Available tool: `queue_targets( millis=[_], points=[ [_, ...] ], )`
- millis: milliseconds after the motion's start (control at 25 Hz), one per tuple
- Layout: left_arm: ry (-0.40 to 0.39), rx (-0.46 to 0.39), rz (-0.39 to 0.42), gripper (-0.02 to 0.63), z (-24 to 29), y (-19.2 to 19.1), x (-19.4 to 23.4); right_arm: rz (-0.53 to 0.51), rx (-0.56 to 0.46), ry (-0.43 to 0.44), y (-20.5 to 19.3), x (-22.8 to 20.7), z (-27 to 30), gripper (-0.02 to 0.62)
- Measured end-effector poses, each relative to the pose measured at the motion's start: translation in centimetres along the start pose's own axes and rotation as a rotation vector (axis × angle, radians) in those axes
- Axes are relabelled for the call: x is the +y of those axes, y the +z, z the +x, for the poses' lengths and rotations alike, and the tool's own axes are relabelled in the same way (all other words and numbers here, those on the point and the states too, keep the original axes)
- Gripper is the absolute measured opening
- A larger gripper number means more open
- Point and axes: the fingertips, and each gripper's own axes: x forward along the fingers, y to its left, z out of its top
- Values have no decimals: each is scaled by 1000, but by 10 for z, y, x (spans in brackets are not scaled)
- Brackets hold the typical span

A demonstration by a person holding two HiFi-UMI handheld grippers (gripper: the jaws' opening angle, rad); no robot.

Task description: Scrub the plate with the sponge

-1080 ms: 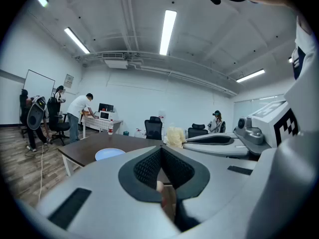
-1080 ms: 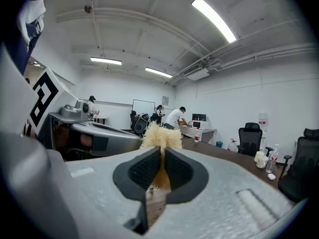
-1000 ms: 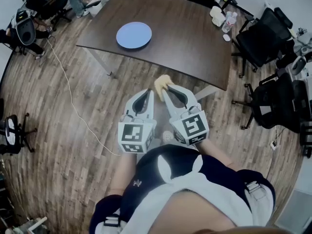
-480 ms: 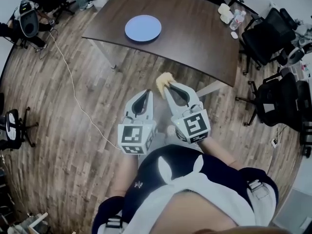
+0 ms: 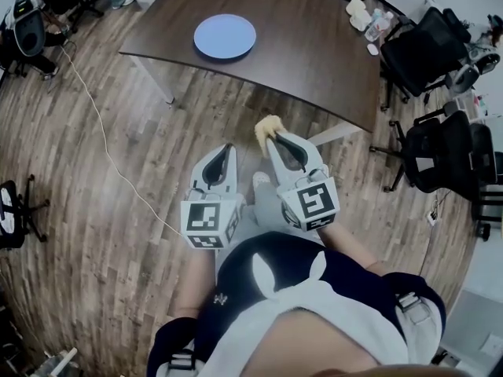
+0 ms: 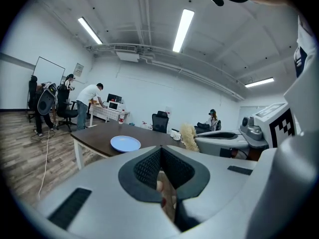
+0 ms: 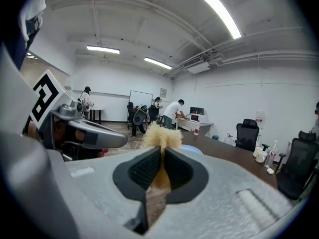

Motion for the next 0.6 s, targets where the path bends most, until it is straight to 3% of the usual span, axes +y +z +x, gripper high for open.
queue_targets(
  millis=[360,600],
  points=[
    [-10,19,18,6,48,11,25,19,7,-6,-3,-29,48,25],
    [5,11,56,6,91,45,48,-59,-22,-20,18,-63,93,25]
  ],
)
